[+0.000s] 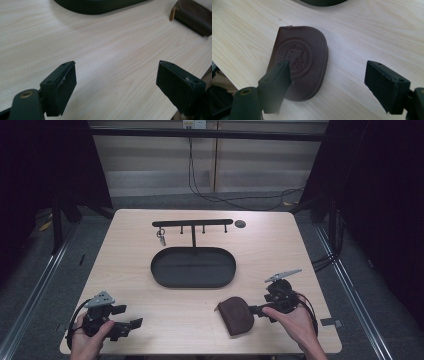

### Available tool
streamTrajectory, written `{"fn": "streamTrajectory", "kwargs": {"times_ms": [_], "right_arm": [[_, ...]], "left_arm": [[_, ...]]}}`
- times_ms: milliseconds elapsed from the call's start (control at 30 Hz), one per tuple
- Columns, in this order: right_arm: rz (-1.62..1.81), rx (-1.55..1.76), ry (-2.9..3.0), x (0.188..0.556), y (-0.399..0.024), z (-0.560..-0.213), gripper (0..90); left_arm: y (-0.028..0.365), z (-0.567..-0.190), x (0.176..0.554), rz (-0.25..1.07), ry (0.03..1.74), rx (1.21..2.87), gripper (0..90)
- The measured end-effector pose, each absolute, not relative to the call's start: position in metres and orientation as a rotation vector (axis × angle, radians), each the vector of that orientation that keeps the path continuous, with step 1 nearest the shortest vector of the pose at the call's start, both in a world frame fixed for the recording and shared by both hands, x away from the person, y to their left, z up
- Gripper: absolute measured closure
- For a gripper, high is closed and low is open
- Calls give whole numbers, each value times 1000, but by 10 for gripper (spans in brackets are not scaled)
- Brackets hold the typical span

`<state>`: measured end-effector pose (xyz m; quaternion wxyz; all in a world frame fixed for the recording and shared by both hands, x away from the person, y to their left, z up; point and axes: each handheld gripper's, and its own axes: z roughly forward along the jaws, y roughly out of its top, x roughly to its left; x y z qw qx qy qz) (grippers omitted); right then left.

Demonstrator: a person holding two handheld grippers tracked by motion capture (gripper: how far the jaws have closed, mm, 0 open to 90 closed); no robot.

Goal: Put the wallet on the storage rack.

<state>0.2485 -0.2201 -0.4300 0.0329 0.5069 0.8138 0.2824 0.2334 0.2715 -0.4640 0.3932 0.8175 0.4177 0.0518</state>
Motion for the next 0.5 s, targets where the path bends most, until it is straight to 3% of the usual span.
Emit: {"fn": "streamTrajectory", "kwargs": {"times_ms": [500], "right_arm": [[682, 1567, 2704, 279, -186, -432, 188]], "left_arm": [[269, -472, 229, 96, 1000, 2111, 165]]}}
